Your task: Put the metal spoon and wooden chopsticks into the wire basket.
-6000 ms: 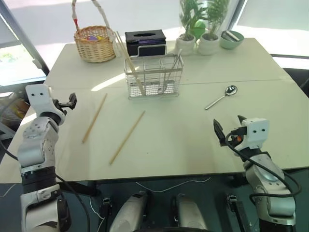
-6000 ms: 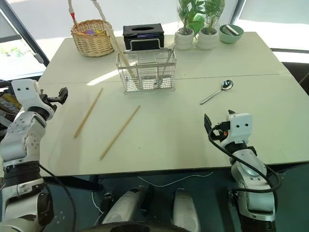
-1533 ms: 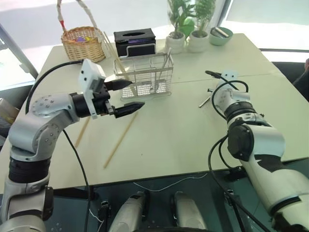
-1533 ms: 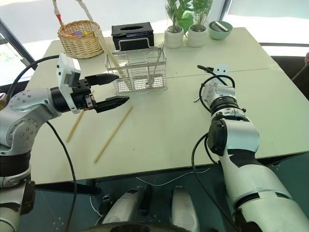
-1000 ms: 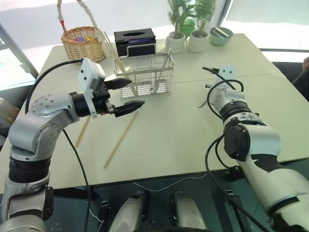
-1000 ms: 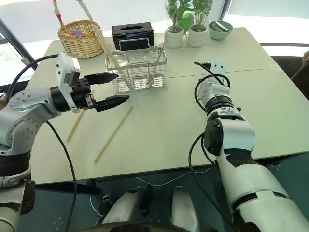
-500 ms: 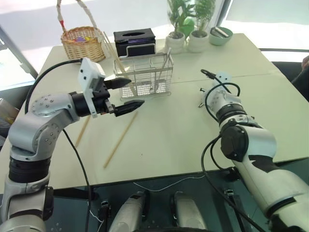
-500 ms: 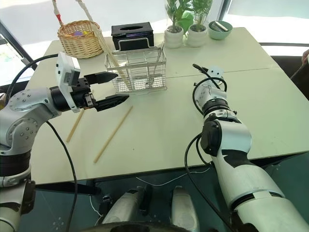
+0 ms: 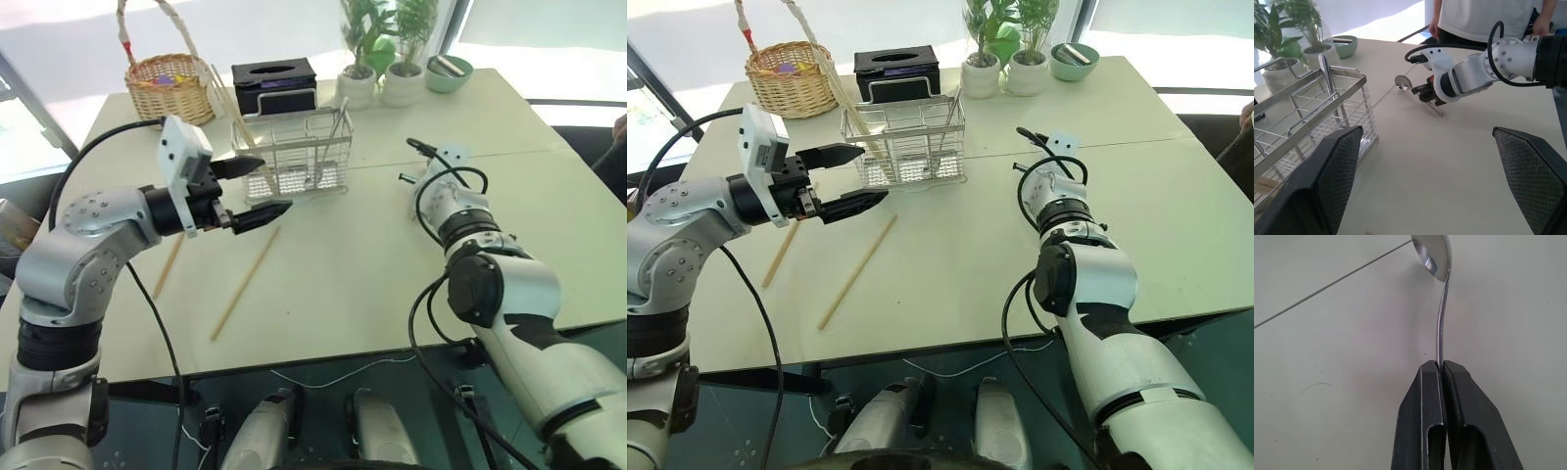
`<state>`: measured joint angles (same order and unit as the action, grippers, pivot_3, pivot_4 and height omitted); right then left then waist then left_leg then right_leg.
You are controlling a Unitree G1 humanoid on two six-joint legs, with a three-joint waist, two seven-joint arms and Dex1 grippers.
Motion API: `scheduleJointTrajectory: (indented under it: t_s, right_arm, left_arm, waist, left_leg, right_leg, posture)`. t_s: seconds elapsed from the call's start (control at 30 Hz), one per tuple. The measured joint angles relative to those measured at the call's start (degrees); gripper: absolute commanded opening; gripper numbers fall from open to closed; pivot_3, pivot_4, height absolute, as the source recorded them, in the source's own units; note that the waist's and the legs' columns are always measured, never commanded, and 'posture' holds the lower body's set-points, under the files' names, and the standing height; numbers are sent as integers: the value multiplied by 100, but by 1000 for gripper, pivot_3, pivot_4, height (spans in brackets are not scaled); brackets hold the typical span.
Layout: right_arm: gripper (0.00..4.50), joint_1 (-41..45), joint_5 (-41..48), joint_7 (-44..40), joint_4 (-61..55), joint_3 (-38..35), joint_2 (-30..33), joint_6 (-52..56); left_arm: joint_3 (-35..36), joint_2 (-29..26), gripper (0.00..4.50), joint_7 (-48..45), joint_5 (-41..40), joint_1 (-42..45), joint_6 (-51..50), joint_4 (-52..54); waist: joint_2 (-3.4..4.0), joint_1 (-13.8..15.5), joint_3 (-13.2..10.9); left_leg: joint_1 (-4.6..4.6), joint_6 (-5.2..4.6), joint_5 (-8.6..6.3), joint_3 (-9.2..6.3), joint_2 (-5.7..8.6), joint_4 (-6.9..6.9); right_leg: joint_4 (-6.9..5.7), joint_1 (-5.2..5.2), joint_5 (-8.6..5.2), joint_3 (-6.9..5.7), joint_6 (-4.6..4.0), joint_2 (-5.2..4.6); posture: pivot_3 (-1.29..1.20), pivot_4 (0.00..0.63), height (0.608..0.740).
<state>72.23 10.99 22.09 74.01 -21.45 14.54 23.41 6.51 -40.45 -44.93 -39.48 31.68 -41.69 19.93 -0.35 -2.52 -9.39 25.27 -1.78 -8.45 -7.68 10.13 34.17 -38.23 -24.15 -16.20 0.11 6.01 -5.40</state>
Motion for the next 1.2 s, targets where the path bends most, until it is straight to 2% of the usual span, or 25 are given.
scheduleJointTrajectory:
  t_s: [0.17, 0.3, 0.43, 0.53, 0.67, 0.87, 1.2]
  right_arm:
    - [56, 1, -351, -398, -61, 442, 145, -183]
    - [56, 10, -397, -859, -648, 557, 301, -455]
    - [56, 31, -285, -1761, -1499, 707, 122, -876]
    - [56, 123, -68, -2506, -1888, 788, -290, -1180]
    - [56, 592, 294, -2935, -1650, 621, -778, -1319]
    - [56, 1188, 377, -3046, -998, 541, -1094, -1964]
    - [56, 1306, 353, -3171, -385, 446, -1541, -2530]
  left_arm:
    - [-1, 1, 4500, 5, 26, 55, 41, -73]
    - [13, 95, 4500, 185, 216, 191, 238, -382]
    - [78, 292, 4500, 521, 431, 433, 447, -630]
    - [142, 384, 4500, 733, 551, 519, 565, -733]
    - [186, 450, 4500, 916, 626, 508, 597, -798]
    - [386, 437, 4500, 1078, 623, 389, 564, -609]
    - [632, 342, 4500, 1334, 512, 164, 326, -204]
  waist:
    - [2, 1, -1]
    - [4, -3, -3]
    - [5, -52, -3]
    - [4, -115, -3]
    - [5, -137, -3]
    - [5, -121, -3]
    - [7, -146, -4]
  left_leg:
    - [3, 0, 0, 0, 0, -1]
    - [4, 0, 0, 0, 0, -1]
    - [6, 0, 0, 2, -1, -4]
    - [6, 0, 0, 2, -1, -5]
    - [9, 0, 0, 1, 0, -3]
    - [8, 1, 0, -1, 0, -4]
    - [8, 3, 1, -2, 0, -12]
  right_leg:
    - [0, -6, 0, 0, 0, 0]
    - [-2, -9, 0, 1, 0, 0]
    - [-9, -19, 0, 4, 1, 0]
    - [-12, -20, 0, 4, 1, 1]
    - [-12, -21, 0, 4, 1, 2]
    - [-11, -21, 0, 4, 1, 5]
    - [-15, -28, 0, 13, 0, 10]
  posture:
    - [0, 150, 725]
    - [0, 150, 725]
    - [0, 150, 725]
    - [0, 150, 725]
    - [0, 150, 725]
    - [0, 150, 725]
    - [0, 150, 725]
